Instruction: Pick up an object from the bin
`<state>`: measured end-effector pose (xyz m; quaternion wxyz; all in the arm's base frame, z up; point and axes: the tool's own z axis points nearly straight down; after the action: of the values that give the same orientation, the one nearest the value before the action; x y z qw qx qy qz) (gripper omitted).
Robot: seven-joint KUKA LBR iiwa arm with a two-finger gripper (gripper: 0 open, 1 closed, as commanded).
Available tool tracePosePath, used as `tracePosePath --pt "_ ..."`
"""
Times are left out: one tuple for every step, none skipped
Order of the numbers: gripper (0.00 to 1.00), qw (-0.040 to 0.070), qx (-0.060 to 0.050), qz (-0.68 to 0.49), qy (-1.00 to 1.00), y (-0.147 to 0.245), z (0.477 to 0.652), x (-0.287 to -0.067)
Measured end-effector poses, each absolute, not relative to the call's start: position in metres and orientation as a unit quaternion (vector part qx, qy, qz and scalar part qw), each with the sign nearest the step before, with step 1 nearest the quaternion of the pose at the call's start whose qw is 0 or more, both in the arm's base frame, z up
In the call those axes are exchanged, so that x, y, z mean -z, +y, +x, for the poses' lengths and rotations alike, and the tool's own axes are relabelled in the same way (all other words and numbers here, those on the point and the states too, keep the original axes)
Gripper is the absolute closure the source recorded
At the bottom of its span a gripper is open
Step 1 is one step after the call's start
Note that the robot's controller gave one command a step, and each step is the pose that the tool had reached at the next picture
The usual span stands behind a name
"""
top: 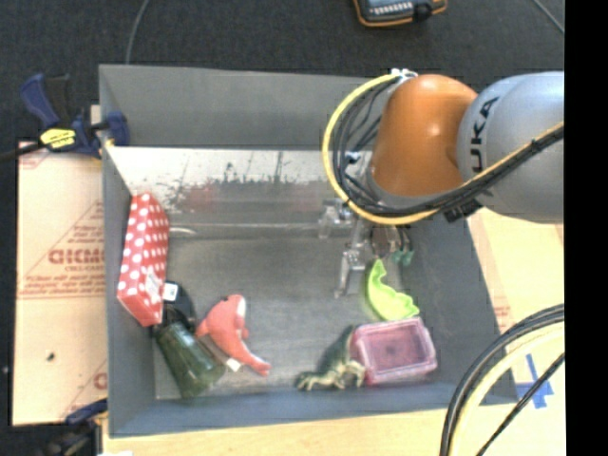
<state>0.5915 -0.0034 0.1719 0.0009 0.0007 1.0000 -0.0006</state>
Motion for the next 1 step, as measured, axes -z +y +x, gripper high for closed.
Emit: tracePosePath --pt "0.0 0.001 0.001 0.001 1.0 -0.0034 0.5915 -0.1719"
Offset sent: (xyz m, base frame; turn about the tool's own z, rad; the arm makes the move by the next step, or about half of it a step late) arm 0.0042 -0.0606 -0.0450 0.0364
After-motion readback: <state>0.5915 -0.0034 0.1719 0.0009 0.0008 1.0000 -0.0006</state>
